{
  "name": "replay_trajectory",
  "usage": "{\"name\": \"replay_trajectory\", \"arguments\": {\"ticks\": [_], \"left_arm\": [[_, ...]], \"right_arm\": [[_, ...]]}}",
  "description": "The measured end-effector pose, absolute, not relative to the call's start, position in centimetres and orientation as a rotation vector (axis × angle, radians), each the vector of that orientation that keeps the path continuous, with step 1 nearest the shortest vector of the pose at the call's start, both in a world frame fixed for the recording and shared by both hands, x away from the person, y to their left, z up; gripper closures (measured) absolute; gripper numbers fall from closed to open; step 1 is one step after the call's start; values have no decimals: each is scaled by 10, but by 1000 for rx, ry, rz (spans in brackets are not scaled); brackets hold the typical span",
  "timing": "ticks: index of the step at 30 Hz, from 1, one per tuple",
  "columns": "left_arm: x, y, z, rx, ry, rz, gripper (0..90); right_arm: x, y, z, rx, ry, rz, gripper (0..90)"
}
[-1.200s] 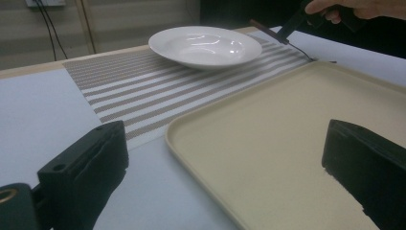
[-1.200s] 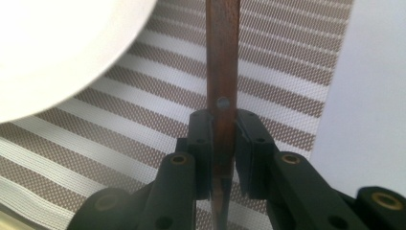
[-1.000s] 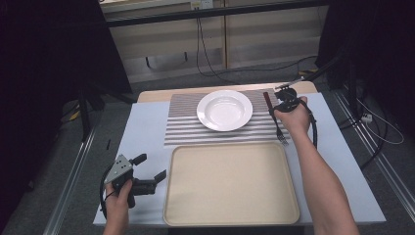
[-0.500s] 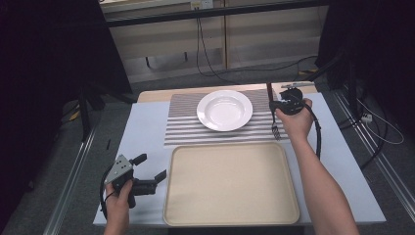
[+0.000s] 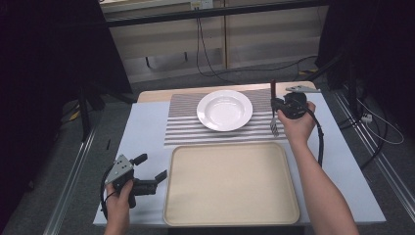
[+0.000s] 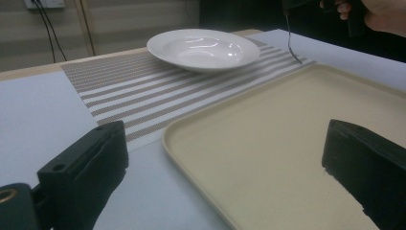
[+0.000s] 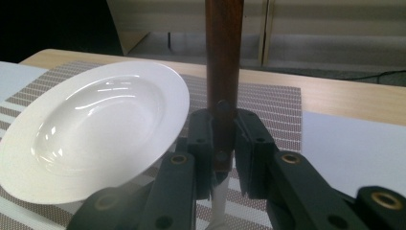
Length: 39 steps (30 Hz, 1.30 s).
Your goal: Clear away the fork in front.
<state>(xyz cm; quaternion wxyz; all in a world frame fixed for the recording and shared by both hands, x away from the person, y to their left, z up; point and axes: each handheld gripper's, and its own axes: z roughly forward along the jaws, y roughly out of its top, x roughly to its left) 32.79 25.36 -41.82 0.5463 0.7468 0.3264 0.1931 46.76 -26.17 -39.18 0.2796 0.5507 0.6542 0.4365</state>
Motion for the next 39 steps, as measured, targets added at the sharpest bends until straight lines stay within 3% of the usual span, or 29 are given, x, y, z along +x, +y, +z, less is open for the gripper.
{"name": "replay_trajectory", "arguments": {"ticks": [39], "left_arm": [[328,238,-401,1726,741,439,19]], "right_arm": [[412,-242,-364,1297,1646,1440,777]]}}
